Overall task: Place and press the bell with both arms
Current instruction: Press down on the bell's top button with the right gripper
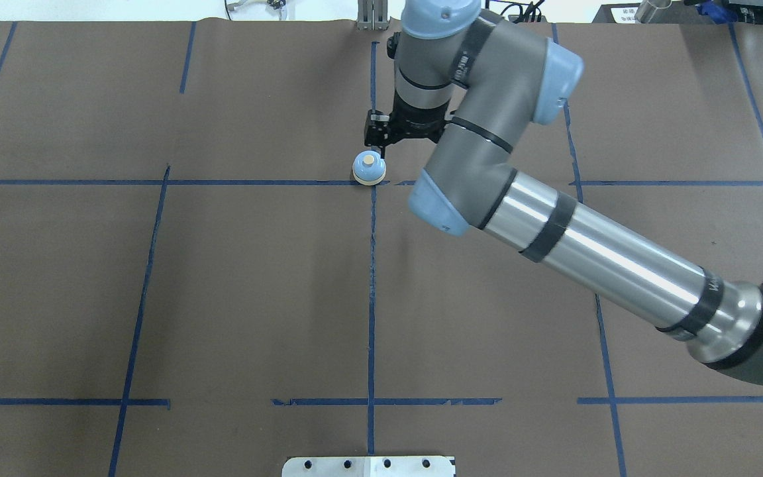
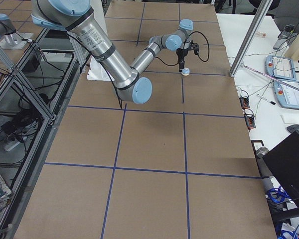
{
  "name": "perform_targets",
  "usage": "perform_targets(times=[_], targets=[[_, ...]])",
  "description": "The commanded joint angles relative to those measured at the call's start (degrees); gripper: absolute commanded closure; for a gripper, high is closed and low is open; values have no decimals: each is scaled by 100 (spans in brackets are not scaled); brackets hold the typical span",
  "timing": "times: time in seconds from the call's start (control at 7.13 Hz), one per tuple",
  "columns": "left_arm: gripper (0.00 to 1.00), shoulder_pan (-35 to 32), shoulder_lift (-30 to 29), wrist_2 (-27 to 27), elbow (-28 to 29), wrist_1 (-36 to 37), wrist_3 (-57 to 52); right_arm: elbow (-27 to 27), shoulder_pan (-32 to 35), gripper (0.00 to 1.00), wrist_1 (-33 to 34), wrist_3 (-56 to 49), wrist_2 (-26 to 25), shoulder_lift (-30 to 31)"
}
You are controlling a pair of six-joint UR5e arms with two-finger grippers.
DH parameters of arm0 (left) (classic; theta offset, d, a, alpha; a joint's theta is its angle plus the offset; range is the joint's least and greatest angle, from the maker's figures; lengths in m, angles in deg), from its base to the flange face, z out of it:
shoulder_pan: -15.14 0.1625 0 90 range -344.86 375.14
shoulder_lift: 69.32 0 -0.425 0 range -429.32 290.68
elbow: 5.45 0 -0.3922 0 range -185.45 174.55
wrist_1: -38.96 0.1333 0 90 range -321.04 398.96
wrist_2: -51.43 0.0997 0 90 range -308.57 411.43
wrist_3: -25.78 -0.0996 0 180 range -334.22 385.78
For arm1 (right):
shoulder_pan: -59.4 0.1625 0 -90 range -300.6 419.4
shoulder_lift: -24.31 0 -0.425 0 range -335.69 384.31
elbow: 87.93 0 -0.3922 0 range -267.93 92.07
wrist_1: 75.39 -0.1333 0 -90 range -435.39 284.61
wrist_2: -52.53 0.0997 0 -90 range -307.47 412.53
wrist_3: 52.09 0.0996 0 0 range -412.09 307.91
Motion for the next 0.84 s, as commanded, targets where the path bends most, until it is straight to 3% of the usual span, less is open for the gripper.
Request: perform_targets(times=[0.0, 0.7], targets=[[0, -6, 44, -148, -24, -13, 58, 1551, -168, 98, -690, 477, -381, -962], [0, -6, 36, -157, -33, -13, 120, 2099, -317, 100, -1033, 469, -585, -947]])
